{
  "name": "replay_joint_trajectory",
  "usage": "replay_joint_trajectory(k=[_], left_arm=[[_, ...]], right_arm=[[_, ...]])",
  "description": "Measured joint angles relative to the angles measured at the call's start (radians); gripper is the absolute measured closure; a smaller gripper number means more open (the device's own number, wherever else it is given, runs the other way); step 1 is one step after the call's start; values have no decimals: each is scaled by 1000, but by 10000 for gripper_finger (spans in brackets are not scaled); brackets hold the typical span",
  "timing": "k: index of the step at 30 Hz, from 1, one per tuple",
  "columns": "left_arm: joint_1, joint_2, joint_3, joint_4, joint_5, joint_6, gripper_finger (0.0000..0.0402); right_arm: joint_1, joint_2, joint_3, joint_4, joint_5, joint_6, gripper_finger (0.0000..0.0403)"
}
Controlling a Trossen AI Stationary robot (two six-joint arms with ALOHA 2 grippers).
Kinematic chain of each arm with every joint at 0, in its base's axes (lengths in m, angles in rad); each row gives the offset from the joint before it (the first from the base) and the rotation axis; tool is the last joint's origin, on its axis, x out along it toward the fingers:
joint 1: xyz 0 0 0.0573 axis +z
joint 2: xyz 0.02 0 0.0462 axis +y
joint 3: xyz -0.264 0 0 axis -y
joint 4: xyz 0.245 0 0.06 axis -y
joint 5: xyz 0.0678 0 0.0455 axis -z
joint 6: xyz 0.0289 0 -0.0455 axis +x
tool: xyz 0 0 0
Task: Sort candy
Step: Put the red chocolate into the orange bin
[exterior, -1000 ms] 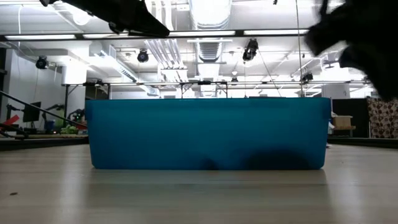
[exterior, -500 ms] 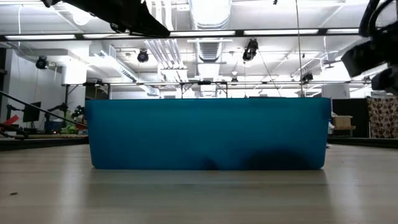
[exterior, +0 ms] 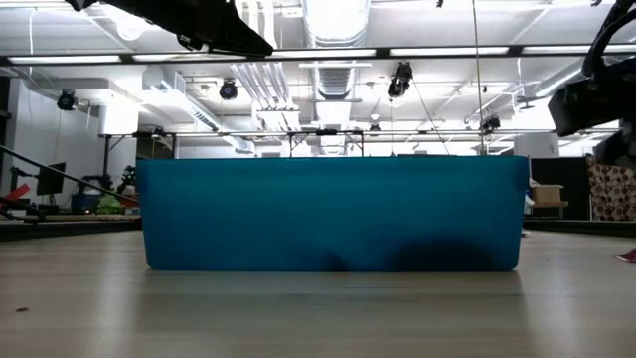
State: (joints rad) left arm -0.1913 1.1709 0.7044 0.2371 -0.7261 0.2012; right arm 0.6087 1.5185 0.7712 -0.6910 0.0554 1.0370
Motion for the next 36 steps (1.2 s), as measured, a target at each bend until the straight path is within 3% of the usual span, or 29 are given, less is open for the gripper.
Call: replay_joint_trajectory(k=[3,5,23,36], left_arm=[[0,0,0,0,0,0,258],[0,0,0,1,0,0,258],[0,0,0,2,0,-3,258],[0,0,0,3,1,-4,258]], right_arm=[[0,0,0,-8,30,0,379],[0,0,6,-6,35,-3,388],[0,-11,150,-175,77,-42,394],[0,-76,183,-187,78,-38,394]])
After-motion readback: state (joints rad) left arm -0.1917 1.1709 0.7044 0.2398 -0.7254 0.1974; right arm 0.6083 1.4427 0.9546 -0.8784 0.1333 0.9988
